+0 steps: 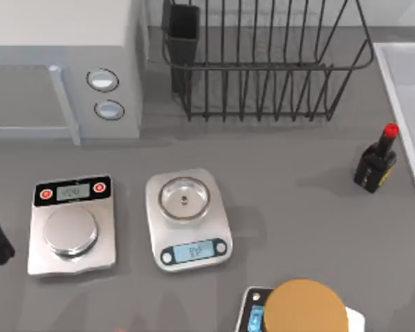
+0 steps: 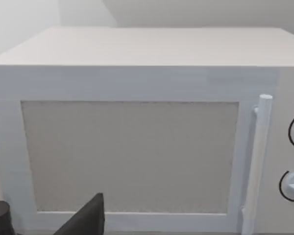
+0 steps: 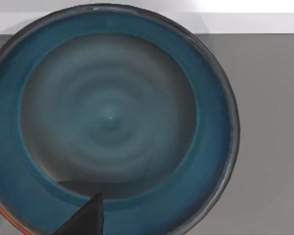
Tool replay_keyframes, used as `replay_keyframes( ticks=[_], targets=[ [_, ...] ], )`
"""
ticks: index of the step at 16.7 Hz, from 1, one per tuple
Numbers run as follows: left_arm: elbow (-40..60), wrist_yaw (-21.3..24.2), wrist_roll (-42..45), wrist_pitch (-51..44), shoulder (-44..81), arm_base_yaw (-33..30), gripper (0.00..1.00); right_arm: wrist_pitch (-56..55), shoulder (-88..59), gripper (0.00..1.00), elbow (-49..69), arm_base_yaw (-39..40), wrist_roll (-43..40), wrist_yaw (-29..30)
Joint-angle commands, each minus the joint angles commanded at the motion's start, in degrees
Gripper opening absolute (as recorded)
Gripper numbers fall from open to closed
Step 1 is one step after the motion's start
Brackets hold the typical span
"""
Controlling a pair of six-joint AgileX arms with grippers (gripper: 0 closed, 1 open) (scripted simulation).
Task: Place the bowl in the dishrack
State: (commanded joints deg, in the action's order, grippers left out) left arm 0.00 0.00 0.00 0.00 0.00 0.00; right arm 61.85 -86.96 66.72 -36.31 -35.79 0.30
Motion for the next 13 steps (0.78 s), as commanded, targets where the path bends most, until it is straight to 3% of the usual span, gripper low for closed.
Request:
replay_keyframes(
  ticks=[5,13],
  targets=[
    [0.00,0.00,0.00,0.00,0.00,0.00,1.00,6.44,-9.17,1.00,7.82,-4.04,-3.89,-0.28],
    [0.00,0.00,0.00,0.00,0.00,0.00,1.00,4.19,-9.85,1.00,5.99,-3.87,-3.76,-0.28]
  ],
)
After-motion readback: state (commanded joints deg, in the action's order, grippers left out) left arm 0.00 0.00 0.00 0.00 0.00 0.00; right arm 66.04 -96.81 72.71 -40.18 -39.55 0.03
